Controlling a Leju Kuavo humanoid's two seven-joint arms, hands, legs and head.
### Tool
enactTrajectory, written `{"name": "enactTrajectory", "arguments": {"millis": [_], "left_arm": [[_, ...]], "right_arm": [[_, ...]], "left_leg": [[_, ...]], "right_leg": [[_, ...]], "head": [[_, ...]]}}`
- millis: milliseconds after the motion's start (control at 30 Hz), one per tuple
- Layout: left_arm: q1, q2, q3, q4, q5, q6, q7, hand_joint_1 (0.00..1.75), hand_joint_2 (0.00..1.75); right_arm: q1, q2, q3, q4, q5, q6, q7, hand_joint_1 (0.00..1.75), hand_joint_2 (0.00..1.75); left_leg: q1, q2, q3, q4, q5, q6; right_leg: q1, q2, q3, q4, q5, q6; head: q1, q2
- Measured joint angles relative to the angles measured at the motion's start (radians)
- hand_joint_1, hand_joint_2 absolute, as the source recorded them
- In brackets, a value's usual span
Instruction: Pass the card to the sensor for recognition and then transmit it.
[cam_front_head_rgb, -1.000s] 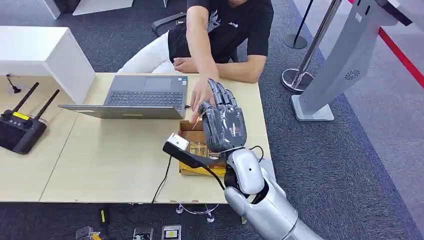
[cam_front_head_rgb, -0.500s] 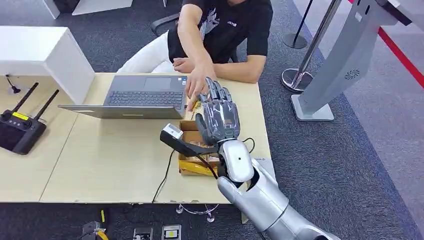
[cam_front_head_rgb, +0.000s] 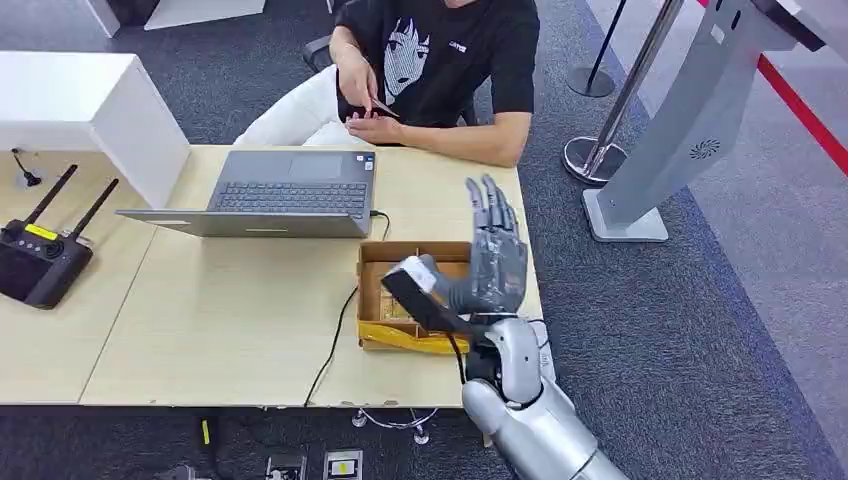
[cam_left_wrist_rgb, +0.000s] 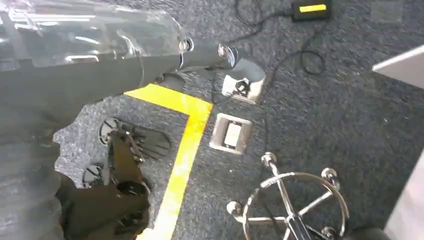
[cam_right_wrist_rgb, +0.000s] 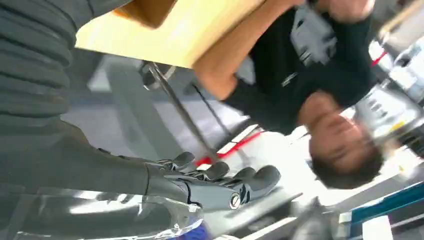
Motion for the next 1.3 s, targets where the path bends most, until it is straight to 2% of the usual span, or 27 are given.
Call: {"name": "enactTrajectory", "arguments": {"millis": [167,233,300,333,400,467,500,533,567,633,700,767,900,1133,1200,1300], "left_arm": [[0.015,-0.003,0.018,0.0,-0.006,0.004,-0.006,0.0,1.75],[0.019,-0.005,0.029,0.0,-0.005,-0.003,-0.033,0.0,1.75],[0.035,-0.012,0.063,-0.002,-0.011,-0.024,-0.108,0.0,1.75],[0.045,-0.016,0.085,-0.007,-0.014,-0.041,-0.13,0.0,1.75],[0.065,-0.031,0.154,-0.025,-0.035,-0.057,-0.146,0.0,1.75],[0.069,-0.053,0.23,-0.027,-0.054,-0.03,-0.146,0.0,1.75],[0.067,-0.064,0.296,-0.025,-0.058,0.009,-0.145,0.65,1.75],[0.06,-0.074,0.347,-0.016,-0.058,0.049,-0.137,1.75,1.75],[0.048,-0.08,0.396,0.002,-0.05,0.093,-0.116,1.75,1.75],[0.015,-0.092,0.501,0.074,-0.022,0.177,-0.057,1.75,1.75],[-0.006,-0.101,0.57,0.131,-0.008,0.249,0.019,1.75,1.75],[-0.022,-0.113,0.616,0.173,-0.003,0.28,0.06,1.75,1.75],[-0.059,-0.152,0.721,0.276,-0.002,0.288,0.077,1.75,1.75],[-0.083,-0.175,0.815,0.354,-0.003,0.296,0.087,1.75,1.75],[-0.09,-0.185,0.826,0.372,-0.006,0.354,0.155,1.75,1.75],[-0.098,-0.21,0.846,0.421,-0.012,0.369,0.308,1.75,1.75]], "right_arm": [[0.169,-0.021,-0.227,-0.032,-0.157,-0.014,-0.213,0.0,1.75],[0.215,-0.022,-0.336,-0.029,-0.387,-0.013,-0.318,0.0,1.75],[0.261,-0.026,-0.445,0.009,-0.726,-0.008,-0.468,0.0,1.75],[0.282,-0.026,-0.491,0.04,-0.841,-0.005,-0.513,0.0,1.75],[0.313,-0.03,-0.561,0.098,-0.951,-0.004,-0.558,0.0,1.75],[0.326,-0.036,-0.623,0.174,-1.022,0.001,-0.597,0.0,1.75],[0.33,-0.04,-0.662,0.244,-1.071,0.008,-0.609,0.0,1.75],[0.331,-0.041,-0.692,0.311,-1.099,0.015,-0.6,0.0,1.75],[0.33,-0.042,-0.717,0.381,-1.101,0.024,-0.557,1.69,1.75],[0.329,-0.042,-0.742,0.497,-1.083,0.05,-0.377,1.69,1.75],[0.328,-0.042,-0.755,0.585,-1.053,0.064,-0.19,1.69,1.75],[0.326,-0.04,-0.759,0.632,-1.039,0.068,-0.117,1.69,1.75],[0.306,-0.028,-0.774,0.756,-1.031,0.069,-0.094,1.69,1.75],[0.297,-0.023,-0.788,0.85,-1.03,0.072,-0.088,1.75,1.75],[0.294,-0.02,-0.789,0.864,-1.026,0.093,-0.055,1.75,1.75],[0.293,-0.004,-0.789,0.88,-0.992,0.163,-0.029,1.75,1.75]], "left_leg": [[0.0,0.001,-0.001,0.0,-0.001,0.001],[0.0,0.0,0.0,0.0,-0.001,0.001],[0.0,0.0,0.0,0.0,-0.001,0.001],[0.0,0.0,-0.001,0.0,-0.001,0.001],[0.0,0.001,-0.001,0.0,-0.002,0.0],[0.0,0.003,0.0,0.0,-0.002,0.0],[0.0,0.003,0.0,0.0,-0.002,0.001],[0.0,0.002,-0.001,0.0,-0.002,0.001],[0.0,0.002,-0.001,0.0,-0.002,0.001],[0.001,0.002,-0.001,0.0,-0.002,0.0],[0.001,0.002,-0.001,-0.001,-0.002,0.0],[0.001,0.002,-0.001,-0.001,-0.002,0.0],[0.001,0.0,-0.001,-0.001,-0.002,0.0],[0.0,0.001,-0.001,-0.001,-0.002,0.001],[0.0,0.001,0.0,-0.001,-0.002,0.001],[0.0,0.001,-0.001,-0.001,-0.002,0.001]], "right_leg": [[0.0,0.0,0.0,-0.001,0.0,0.0],[0.0,0.0,0.0,-0.001,0.0,0.0],[0.0,-0.001,0.0,-0.001,0.0,0.0],[0.0,-0.001,0.0,-0.001,0.0,0.0],[0.0,0.001,-0.001,-0.001,0.0,0.0],[0.0,0.003,-0.002,-0.001,0.0,0.0],[0.0,0.003,-0.001,-0.001,0.0,0.0],[0.0,0.002,-0.001,-0.001,0.0,0.0],[0.0,0.002,-0.001,-0.001,0.0,0.0],[0.001,0.001,-0.001,-0.001,0.0,0.0],[0.001,0.002,-0.001,0.0,0.0,0.0],[0.001,0.002,-0.002,0.0,-0.001,0.0],[0.001,-0.001,0.0,-0.001,-0.001,-0.001],[0.0,0.0,0.0,-0.001,-0.001,-0.001],[0.0,0.0,0.0,-0.001,-0.001,-0.001],[0.0,0.0,0.0,-0.001,-0.001,-0.001]], "head": [[0.0,0.0],[-0.001,0.0],[0.0,0.0],[-0.001,0.0],[-0.001,0.0],[-0.001,0.0],[0.0,0.0],[0.0,0.0],[-0.001,0.0],[0.0,0.0],[-0.001,0.0],[-0.002,0.0],[0.0,0.0],[0.0,0.0],[0.0,0.0],[0.0,0.0]]}}
